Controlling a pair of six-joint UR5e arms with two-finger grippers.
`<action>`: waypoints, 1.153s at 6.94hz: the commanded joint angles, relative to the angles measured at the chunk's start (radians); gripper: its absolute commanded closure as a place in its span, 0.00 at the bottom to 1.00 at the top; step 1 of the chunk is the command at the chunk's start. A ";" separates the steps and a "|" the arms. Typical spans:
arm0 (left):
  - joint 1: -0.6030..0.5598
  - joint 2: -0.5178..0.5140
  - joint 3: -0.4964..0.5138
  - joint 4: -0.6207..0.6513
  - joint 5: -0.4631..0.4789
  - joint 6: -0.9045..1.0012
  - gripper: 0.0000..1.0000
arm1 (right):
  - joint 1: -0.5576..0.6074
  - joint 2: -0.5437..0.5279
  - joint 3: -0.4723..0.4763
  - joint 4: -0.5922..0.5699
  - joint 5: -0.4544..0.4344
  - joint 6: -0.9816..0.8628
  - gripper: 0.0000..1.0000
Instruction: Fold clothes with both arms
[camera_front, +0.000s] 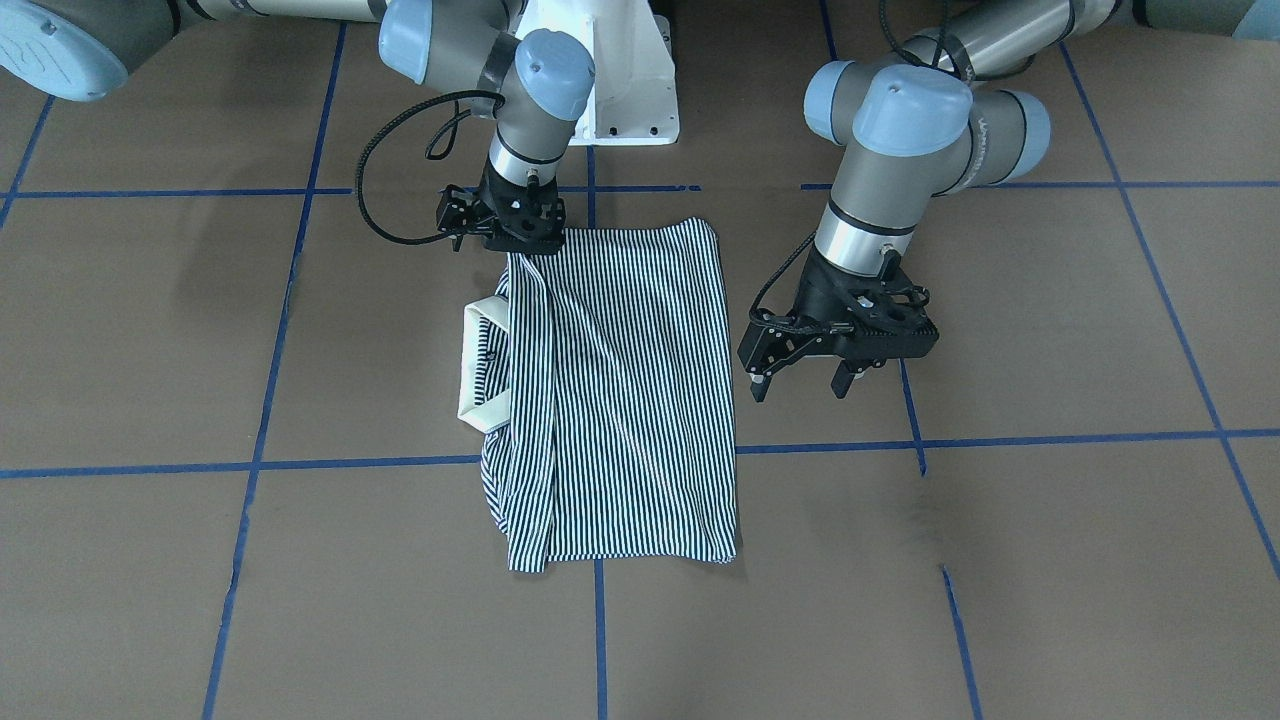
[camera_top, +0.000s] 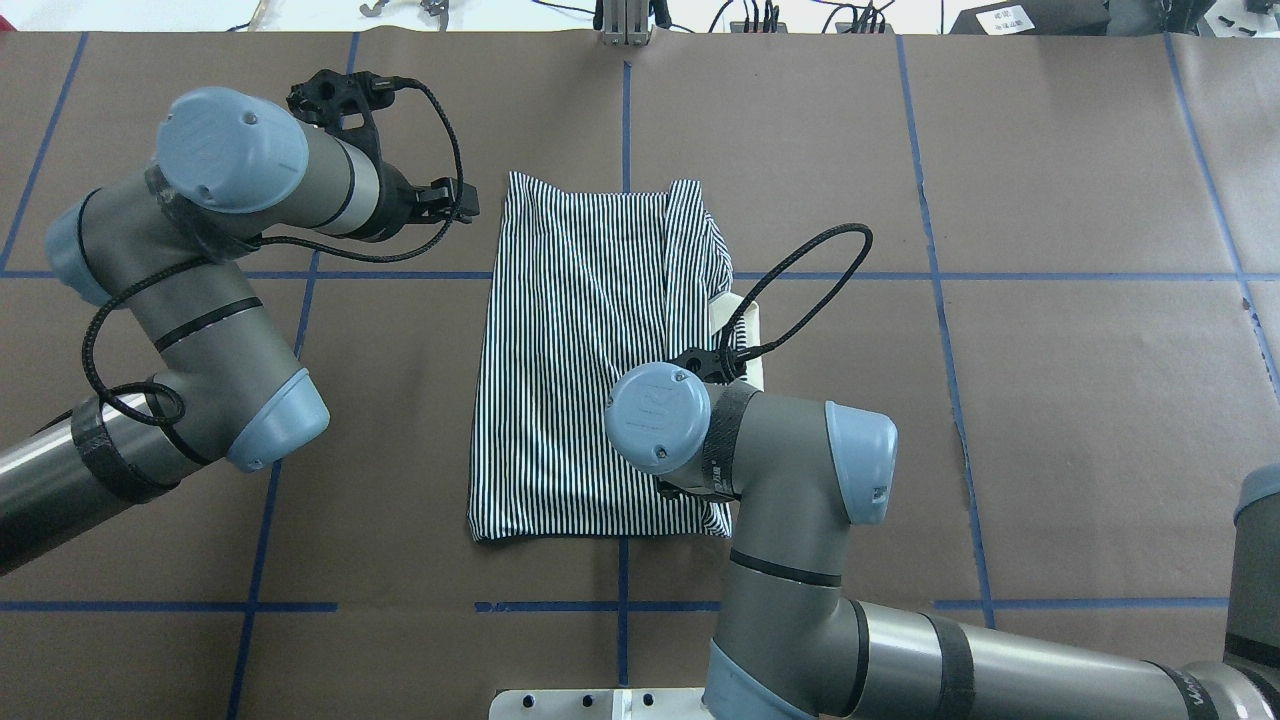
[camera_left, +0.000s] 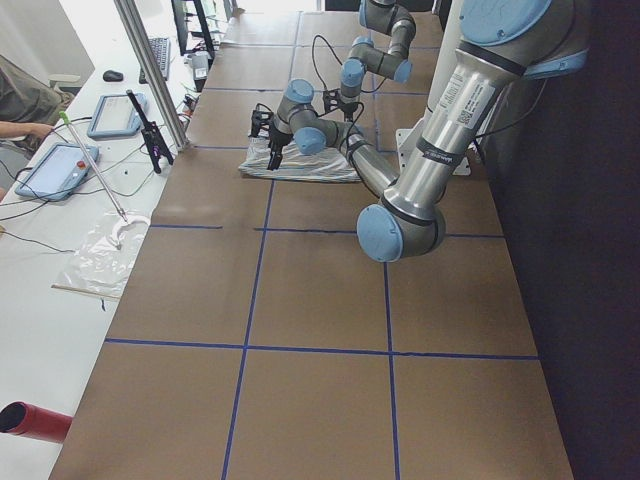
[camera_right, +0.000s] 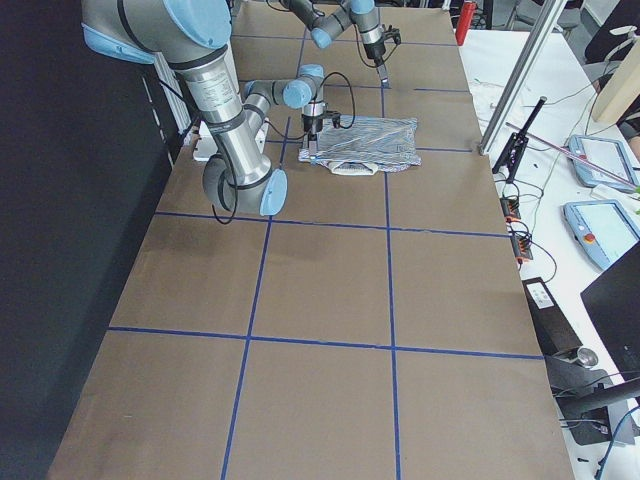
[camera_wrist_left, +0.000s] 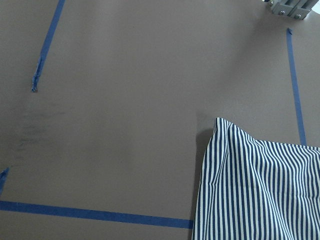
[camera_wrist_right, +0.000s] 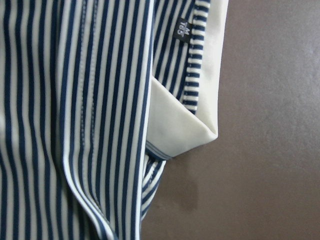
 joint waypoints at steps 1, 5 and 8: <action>0.001 -0.002 0.003 -0.006 0.000 0.000 0.00 | 0.015 -0.036 0.035 -0.035 -0.004 -0.010 0.00; 0.001 -0.004 0.003 -0.008 0.000 0.000 0.00 | 0.024 -0.119 0.205 -0.086 -0.016 -0.061 0.00; 0.000 -0.002 0.003 -0.008 0.000 0.001 0.00 | 0.055 -0.004 0.086 0.162 -0.016 -0.093 0.00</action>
